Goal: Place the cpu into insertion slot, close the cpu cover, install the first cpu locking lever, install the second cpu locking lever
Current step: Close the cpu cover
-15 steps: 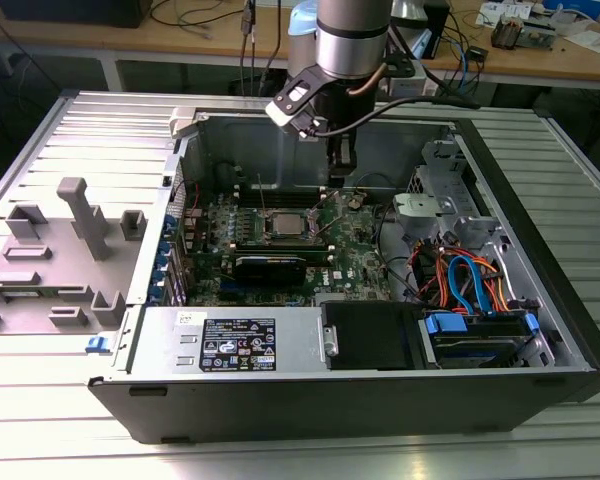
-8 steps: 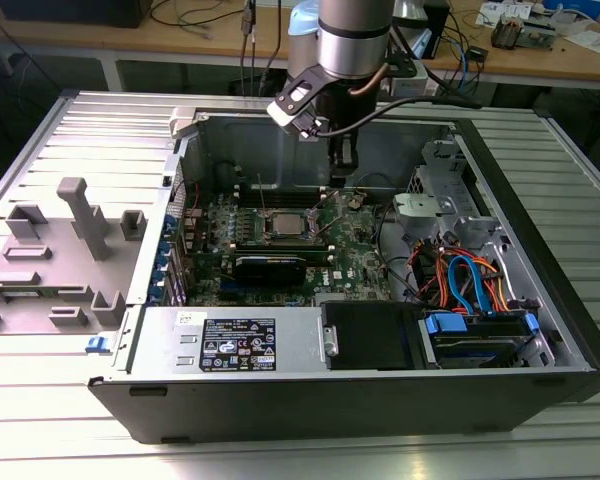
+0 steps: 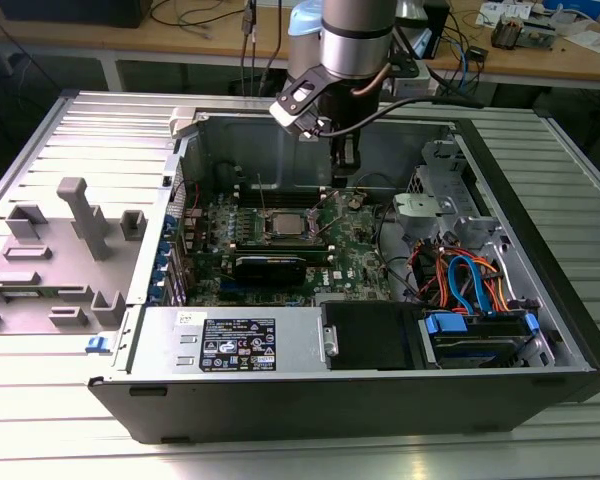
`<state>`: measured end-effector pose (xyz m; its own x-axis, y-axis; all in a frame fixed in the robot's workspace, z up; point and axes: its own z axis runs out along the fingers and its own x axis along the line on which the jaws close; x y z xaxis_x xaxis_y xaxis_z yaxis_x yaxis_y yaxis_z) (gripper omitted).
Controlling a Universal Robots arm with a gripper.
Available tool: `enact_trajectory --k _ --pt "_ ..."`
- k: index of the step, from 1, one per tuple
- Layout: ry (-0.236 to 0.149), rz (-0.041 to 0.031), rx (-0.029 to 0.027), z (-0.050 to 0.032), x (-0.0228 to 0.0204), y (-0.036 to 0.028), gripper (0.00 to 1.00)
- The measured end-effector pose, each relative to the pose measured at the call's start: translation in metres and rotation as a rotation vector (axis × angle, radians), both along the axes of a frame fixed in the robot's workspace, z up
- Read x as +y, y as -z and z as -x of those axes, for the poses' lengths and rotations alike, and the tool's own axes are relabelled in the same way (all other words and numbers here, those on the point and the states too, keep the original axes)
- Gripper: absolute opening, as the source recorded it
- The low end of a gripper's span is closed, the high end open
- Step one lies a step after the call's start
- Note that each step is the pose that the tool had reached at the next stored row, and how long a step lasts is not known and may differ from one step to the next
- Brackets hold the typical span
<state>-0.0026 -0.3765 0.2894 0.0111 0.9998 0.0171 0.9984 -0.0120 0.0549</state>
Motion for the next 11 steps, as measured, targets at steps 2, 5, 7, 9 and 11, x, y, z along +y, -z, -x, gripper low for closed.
enact_trajectory --k 2,5,7,9,11 --pt "0.0 0.0 0.0001 -0.0006 0.0 0.0 0.11" --pt "0.0 0.0 0.0001 -0.0016 0.0 0.0 0.11" --pt "0.0 0.0 0.0001 -0.0021 0.0 0.0 0.11" --pt "0.0 0.0 0.0001 -0.0023 0.0 0.0 0.11" --pt "0.0 0.0 0.0 -0.0024 0.0 0.0 0.11"
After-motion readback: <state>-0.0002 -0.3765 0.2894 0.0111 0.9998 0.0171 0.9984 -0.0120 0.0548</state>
